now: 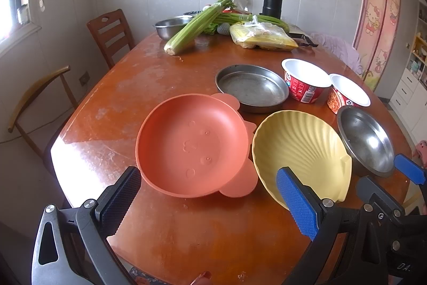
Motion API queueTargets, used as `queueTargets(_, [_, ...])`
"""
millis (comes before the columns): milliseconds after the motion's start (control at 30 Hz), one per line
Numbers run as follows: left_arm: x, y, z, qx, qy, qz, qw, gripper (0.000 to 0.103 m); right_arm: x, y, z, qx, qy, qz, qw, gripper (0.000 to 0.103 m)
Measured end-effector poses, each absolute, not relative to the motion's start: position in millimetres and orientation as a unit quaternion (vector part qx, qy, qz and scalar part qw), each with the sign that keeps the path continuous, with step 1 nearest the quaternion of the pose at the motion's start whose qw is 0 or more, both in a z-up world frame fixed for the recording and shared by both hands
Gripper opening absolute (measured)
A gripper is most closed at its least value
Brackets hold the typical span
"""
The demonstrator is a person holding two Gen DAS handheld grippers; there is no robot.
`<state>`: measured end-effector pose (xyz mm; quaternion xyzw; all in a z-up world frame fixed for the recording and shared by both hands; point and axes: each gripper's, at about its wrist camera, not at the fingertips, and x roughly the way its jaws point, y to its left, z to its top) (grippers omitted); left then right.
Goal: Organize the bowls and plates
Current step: 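Move the left gripper toward the rim of the orange bear-shaped plate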
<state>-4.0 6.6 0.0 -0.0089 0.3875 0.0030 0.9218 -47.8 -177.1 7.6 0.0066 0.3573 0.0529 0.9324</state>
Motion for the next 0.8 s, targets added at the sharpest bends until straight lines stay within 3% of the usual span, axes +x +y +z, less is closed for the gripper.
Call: queueTargets(800, [-6.0,5.2,-1.0,-0.006,0.387,0.003,0.922,0.101,-48.3,-176.1,5.7,0.005,0.359,0.051,0.932,0.102])
